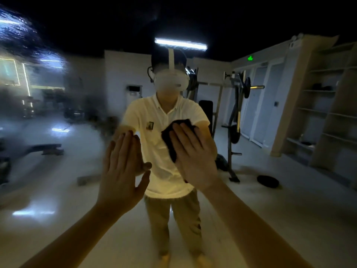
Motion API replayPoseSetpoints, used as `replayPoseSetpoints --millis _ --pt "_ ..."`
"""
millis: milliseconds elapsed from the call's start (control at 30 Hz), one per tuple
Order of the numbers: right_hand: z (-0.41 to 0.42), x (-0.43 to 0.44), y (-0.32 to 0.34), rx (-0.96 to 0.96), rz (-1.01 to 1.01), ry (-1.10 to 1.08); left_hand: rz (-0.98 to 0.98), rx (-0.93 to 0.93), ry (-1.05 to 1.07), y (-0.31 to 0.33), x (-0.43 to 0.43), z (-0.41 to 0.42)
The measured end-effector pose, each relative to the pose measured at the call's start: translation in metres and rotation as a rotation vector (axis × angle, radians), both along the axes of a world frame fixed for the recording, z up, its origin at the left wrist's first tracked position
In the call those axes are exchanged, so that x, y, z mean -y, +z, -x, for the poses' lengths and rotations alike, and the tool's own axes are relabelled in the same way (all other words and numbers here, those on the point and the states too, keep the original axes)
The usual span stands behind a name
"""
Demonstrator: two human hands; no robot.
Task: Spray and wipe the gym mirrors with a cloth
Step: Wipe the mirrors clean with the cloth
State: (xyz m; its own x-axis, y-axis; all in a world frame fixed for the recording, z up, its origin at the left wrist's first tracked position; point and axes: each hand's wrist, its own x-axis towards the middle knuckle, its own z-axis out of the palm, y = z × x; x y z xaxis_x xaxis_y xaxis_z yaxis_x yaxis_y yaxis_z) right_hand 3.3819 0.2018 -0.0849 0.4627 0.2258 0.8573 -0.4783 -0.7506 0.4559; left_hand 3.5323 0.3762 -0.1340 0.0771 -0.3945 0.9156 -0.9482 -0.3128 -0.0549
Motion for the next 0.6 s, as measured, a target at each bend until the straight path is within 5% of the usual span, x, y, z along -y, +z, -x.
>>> replayPoseSetpoints --millis 200,367,600 --pt "0.080 0.061 -0.014 0.267 -0.278 -0.156 -0.019 -0.009 0.102 -0.007 0.014 0.003" --pt "0.060 0.055 -0.033 0.585 -0.447 -0.166 -0.029 -0.002 0.114 -0.009 0.015 0.002" --pt "-0.023 -0.021 -0.049 0.341 -0.306 -0.053 -0.061 -0.031 0.057 -0.008 0.007 0.002"
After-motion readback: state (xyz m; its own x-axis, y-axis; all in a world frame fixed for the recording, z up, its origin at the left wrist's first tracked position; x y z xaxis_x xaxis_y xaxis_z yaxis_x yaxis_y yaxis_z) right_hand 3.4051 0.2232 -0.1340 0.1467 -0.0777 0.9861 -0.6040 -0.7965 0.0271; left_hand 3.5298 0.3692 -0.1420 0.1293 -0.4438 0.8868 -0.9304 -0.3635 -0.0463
